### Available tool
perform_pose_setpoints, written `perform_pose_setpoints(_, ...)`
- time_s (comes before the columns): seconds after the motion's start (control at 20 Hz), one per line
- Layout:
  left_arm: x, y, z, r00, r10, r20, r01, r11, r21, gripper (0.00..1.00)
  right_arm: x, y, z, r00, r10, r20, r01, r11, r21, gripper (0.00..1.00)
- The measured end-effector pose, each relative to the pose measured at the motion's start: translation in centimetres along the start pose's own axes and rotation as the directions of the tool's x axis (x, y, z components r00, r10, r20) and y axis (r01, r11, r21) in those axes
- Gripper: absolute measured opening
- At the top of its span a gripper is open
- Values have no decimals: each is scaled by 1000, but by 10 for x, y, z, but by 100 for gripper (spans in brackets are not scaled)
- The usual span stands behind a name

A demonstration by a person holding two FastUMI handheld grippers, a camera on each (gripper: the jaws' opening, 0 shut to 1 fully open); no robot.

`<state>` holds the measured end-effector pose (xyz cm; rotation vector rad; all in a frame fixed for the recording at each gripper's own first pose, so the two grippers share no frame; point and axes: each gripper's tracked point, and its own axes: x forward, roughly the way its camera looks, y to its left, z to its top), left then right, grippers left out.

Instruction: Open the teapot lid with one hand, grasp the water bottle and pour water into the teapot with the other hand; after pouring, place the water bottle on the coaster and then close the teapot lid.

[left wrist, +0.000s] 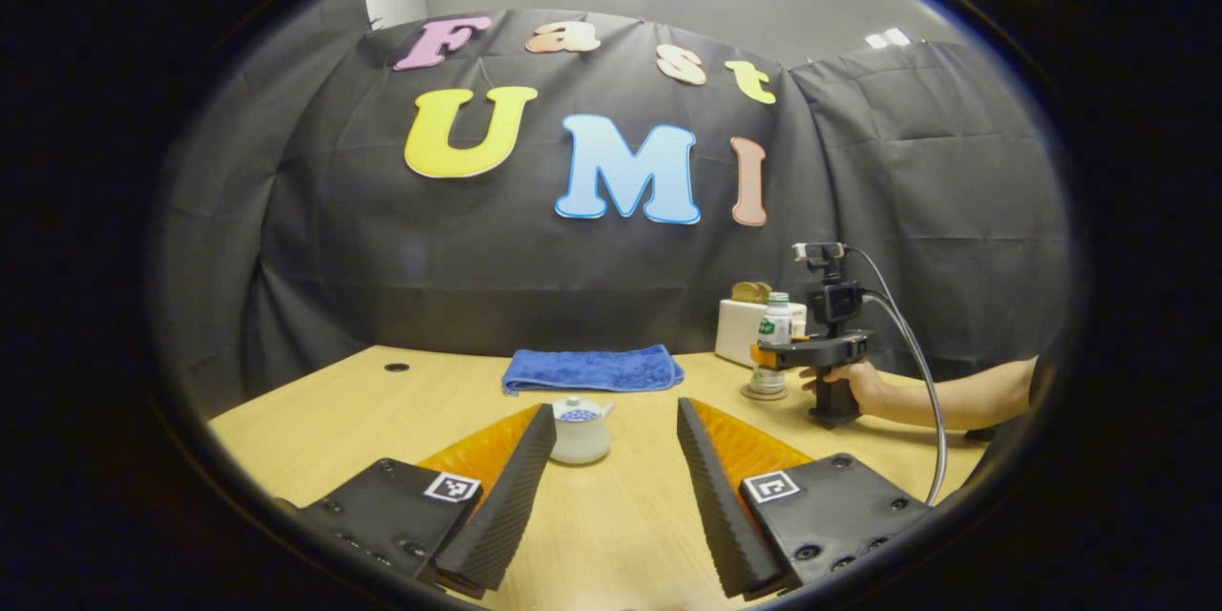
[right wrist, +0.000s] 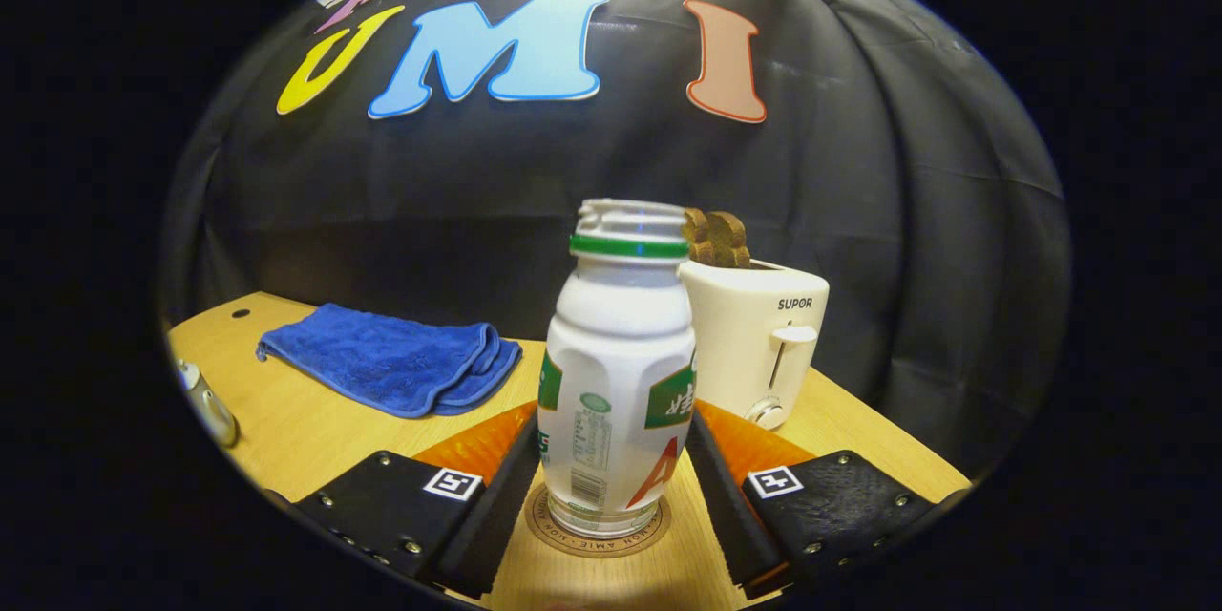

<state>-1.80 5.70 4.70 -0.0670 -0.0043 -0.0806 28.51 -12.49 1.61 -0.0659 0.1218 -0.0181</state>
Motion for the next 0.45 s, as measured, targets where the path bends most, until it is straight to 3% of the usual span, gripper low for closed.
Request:
perform_pose_setpoints(0.15,1,-2,-3,1000,15,-2,-15,1000,20,85,-40,-7,36,996,-16,91,14,1000,24,88)
perform_pose_setpoints(0.3,6,-8,-12,999,31,-12,-31,999,35,90,-116,-2,81,972,-12,236,0,999,50,93)
perform_pose_setpoints(0.45,18,-28,-27,999,19,-37,-18,1000,14,94,-184,17,85,962,12,273,-16,1000,15,93)
